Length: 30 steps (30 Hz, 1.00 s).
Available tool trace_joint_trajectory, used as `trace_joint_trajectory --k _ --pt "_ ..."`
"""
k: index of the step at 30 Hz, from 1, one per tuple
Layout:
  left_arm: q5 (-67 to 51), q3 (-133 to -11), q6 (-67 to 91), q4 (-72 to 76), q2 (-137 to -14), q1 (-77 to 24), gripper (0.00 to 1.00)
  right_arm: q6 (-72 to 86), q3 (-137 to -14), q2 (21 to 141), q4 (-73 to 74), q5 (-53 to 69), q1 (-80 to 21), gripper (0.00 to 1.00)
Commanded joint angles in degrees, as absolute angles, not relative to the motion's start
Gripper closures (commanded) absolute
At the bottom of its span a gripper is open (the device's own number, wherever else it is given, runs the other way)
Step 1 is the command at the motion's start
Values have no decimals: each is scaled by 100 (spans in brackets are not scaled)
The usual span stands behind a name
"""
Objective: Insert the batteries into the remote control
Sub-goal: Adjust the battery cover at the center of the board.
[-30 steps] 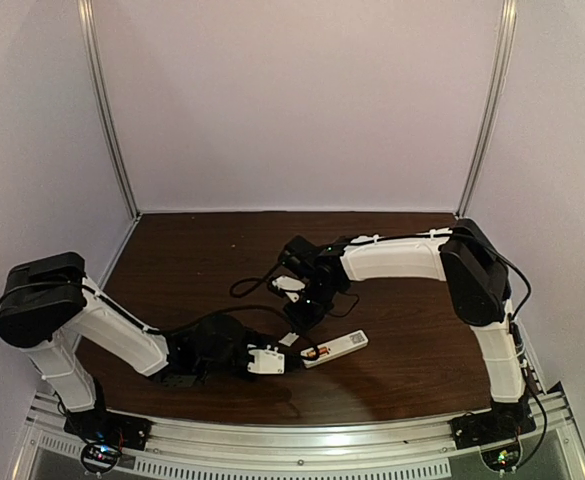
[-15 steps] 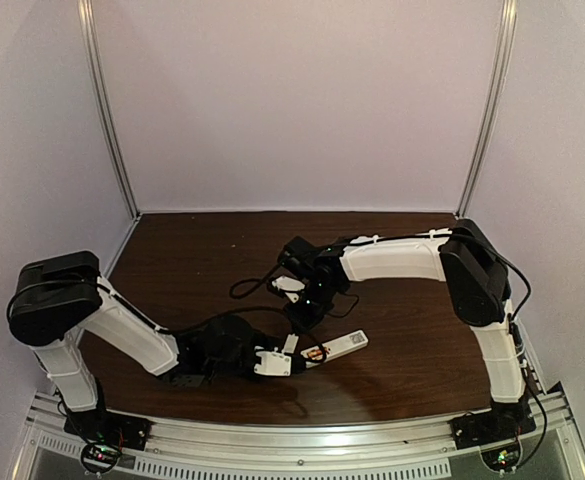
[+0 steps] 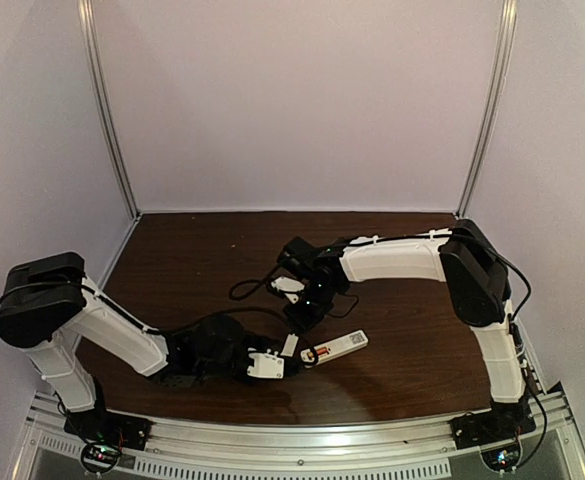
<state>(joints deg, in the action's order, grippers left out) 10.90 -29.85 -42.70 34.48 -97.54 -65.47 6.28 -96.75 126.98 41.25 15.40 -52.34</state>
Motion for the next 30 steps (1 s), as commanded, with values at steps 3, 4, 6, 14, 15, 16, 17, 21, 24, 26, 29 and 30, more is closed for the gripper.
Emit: trace_joint_trajectory --k 3,4,6,14,15,16,17,21,24,26,29,30 --pt "987 -2849 -4036 3662 -9647 -6548 53 570 -9462 12906 4336 1498 -5290 84" --pt "985 -2848 -4020 3650 -9652 -6542 53 573 -9464 12870 4299 1611 -5252 83" --pt "969 -2854 -3996 3626 -9663 -6547 53 582 -9486 12827 4262 1774 -5179 82" --pt "942 -2857 -3968 3613 -9669 -6546 53 510 -9548 12829 4289 1987 -5012 85" --pt "941 -2856 -3964 3601 -9680 -6548 53 485 -9545 12816 4267 2053 -5010 84" --pt "940 -2861 -3964 3588 -9694 -6546 53 459 -9553 12815 4267 2102 -5011 84" --pt "940 -2865 -3964 3580 -9696 -6548 53 424 -9556 12821 4263 2154 -5010 83" --pt "949 -2881 -3964 3599 -9698 -6548 53 310 -9563 12830 4242 2407 -5047 79" --pt "962 -2889 -3965 3617 -9711 -6548 53 274 -9593 12840 4256 2271 -5108 79" --pt "975 -2887 -3968 3617 -9709 -6548 52 265 -9642 12860 4289 2073 -5164 79" --pt "991 -2892 -3964 3620 -9706 -6548 52 271 -9729 12924 4328 1874 -5226 81" --pt "992 -2892 -3956 3617 -9706 -6548 52 282 -9744 12940 4320 1857 -5243 81"
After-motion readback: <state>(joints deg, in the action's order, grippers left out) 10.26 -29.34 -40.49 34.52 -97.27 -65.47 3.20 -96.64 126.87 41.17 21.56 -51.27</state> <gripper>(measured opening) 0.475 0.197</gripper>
